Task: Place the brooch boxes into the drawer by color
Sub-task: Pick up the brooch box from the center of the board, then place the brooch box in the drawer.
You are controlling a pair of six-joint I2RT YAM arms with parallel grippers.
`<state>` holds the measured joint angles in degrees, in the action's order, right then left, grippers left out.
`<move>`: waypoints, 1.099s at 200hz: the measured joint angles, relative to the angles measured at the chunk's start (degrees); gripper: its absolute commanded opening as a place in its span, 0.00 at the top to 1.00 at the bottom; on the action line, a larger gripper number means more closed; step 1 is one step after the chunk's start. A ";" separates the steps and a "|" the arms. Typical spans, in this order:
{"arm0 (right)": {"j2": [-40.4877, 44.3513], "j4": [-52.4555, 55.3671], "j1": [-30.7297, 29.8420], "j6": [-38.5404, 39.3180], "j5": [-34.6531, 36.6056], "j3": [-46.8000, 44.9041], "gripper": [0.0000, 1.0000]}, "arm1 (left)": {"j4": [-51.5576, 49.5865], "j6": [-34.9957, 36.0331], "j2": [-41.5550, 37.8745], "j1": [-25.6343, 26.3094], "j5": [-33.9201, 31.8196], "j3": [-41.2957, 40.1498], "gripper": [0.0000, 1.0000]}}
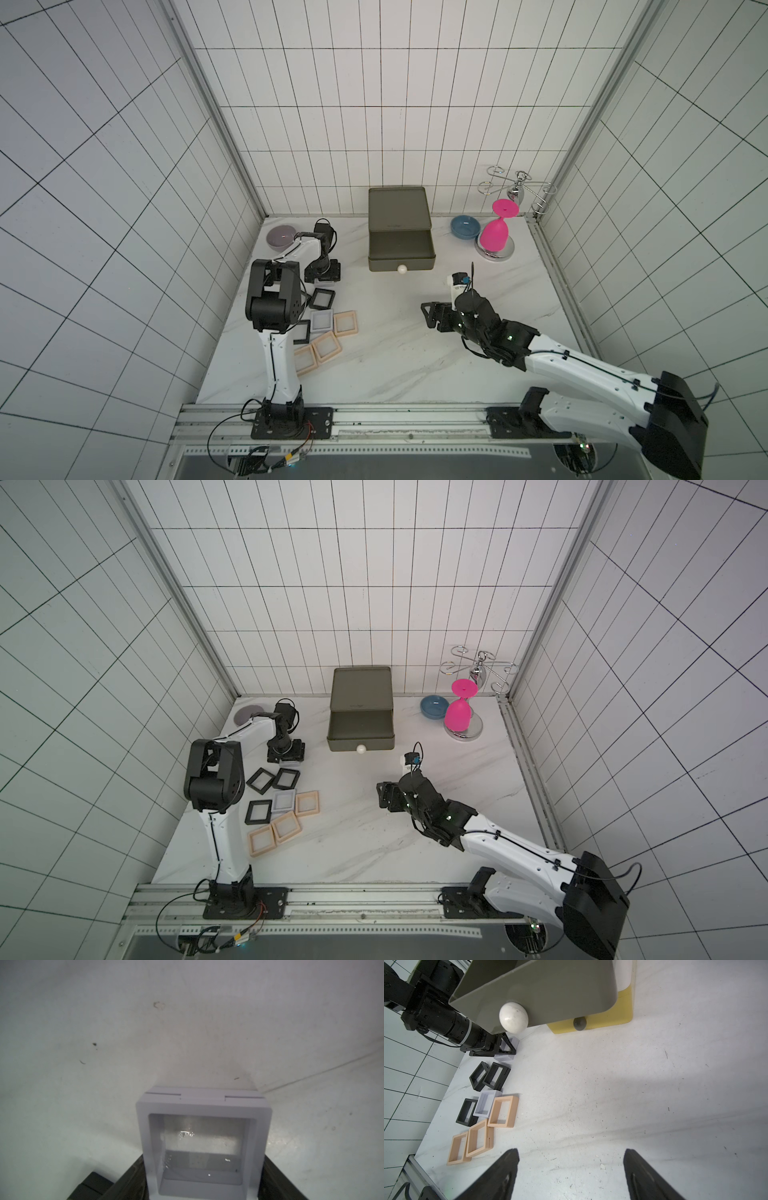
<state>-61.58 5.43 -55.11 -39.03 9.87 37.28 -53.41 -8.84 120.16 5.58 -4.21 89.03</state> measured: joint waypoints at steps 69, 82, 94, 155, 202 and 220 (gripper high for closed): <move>0.04 0.31 0.00 0.00 -0.04 0.00 0.17 | -4.55 -0.02 -4.39 1.03 0.44 1.07 0.30; 0.31 0.31 0.00 0.00 -0.04 0.00 0.17 | -6.27 0.31 -7.08 2.05 0.42 2.27 0.30; 0.61 0.28 0.00 0.00 -0.04 0.00 0.17 | -8.28 0.55 -9.84 3.43 0.42 4.11 0.30; 2.91 0.28 0.00 0.00 0.00 0.00 0.17 | -16.24 0.33 -22.93 11.89 2.84 14.16 0.30; 4.94 0.44 -0.02 -0.13 0.07 0.00 0.17 | -17.81 -3.43 -26.01 21.24 2.56 18.45 0.29; 5.18 0.48 -0.02 -0.20 0.09 0.00 0.17 | -18.03 -5.40 -25.44 25.14 2.51 20.02 0.29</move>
<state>-56.40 5.91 -55.13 -39.22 9.96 37.28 -71.44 -14.24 94.72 30.72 -1.69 109.06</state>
